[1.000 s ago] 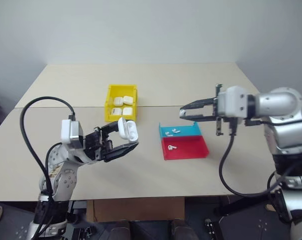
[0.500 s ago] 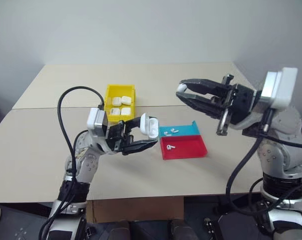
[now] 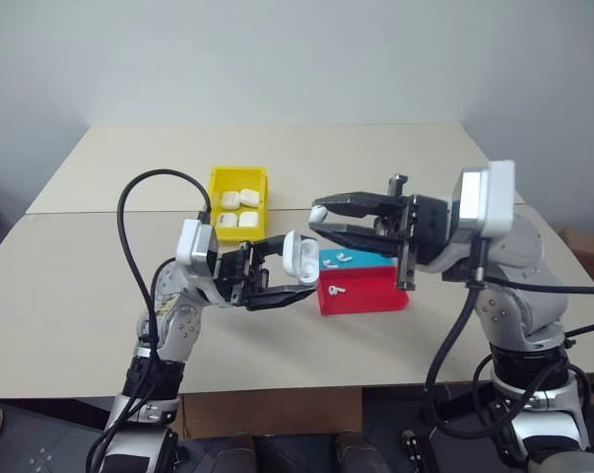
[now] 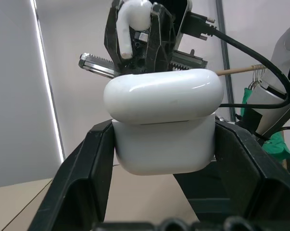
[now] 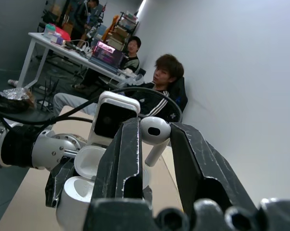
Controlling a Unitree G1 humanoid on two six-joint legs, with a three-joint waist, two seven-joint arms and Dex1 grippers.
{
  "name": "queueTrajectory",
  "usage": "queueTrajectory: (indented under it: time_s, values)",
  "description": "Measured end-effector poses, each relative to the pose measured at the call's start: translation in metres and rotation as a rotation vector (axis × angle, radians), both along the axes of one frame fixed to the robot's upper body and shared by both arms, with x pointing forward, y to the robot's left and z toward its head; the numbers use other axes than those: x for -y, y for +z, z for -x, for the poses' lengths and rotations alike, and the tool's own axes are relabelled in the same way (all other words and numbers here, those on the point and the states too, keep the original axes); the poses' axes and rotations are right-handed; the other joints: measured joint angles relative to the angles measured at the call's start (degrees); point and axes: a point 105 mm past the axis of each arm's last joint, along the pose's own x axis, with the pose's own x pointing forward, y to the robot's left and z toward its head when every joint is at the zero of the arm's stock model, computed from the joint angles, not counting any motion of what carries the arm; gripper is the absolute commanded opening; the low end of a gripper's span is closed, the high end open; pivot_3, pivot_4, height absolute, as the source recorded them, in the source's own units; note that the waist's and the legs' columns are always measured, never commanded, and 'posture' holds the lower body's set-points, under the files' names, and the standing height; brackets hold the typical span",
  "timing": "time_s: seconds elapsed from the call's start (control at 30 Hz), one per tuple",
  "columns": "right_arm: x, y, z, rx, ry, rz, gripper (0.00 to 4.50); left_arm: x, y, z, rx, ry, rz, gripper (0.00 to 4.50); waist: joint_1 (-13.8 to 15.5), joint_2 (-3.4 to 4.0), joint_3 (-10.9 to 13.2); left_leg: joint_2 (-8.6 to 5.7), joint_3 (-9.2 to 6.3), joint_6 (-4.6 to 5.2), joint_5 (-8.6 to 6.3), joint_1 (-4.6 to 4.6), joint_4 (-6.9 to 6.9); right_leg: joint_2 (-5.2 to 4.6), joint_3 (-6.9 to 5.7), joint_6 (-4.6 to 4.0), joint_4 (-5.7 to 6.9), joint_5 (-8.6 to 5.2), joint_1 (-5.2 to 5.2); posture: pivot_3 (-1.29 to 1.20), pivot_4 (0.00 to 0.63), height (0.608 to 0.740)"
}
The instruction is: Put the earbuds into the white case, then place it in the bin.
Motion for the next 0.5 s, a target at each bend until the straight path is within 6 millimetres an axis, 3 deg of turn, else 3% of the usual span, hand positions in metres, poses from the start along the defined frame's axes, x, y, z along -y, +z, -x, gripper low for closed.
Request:
queueTrajectory:
  time_s: [0.5]
  values:
    - [-0.002, -0.015, -0.003, -0.04, 0.011, 0.026, 0.98, 0.0, 0.002, 0.001, 0.015, 0.005, 0.004, 2.84, 0.02, 0.0, 0.0, 0.0, 0.0, 0.0, 0.0, 0.0, 0.0, 0.0, 0.0, 0.04, 0.0, -0.02, 0.0, 0.0, 0.15, 0.74]
